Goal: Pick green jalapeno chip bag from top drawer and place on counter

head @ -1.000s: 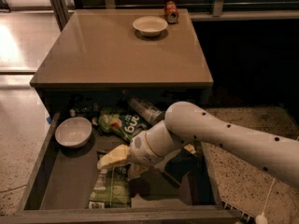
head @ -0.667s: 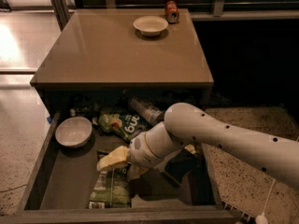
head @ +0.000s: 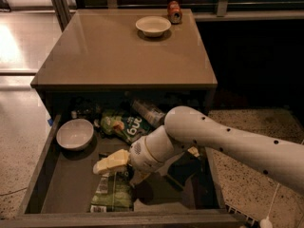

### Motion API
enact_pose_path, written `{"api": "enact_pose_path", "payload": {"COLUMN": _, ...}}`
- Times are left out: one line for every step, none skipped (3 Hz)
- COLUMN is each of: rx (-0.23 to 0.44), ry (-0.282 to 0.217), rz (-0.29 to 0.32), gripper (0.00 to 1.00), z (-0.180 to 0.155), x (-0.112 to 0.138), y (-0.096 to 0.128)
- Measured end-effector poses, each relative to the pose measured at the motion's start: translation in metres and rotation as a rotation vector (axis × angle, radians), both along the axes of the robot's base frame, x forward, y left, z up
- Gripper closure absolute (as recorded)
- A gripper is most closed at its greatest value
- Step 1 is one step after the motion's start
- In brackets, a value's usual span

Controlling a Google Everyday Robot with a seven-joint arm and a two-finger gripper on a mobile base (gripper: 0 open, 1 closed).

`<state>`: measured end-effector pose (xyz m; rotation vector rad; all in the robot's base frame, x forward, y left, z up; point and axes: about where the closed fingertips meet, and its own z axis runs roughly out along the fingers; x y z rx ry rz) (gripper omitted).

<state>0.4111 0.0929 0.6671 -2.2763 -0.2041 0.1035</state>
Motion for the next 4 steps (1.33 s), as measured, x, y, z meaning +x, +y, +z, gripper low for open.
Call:
{"api": "enact_pose_path", "payload": {"rx": -0.007, "ry": 0.022, "rz": 0.022, "gripper": 0.30, "z": -0.011, "x": -0.005, "y": 0.006}}
{"api": "enact_pose_path", "payload": {"rx": -0.018, "ry": 0.056, "rz": 0.066, "gripper": 0.48, "z": -0.028, "x": -0.017, "y": 0.015}}
{"api": "enact_pose_path", "payload": {"rx": -0.020, "ry": 0.068, "rz": 0.093, "gripper": 0.50, "z": -0.036, "x": -0.023, "y": 0.021}}
{"api": "enact_pose_path", "payload": {"rx": -0.020, "ry": 0.068, "rz": 0.093, "gripper": 0.69, "z": -0.036, "x": -0.024, "y": 0.021}}
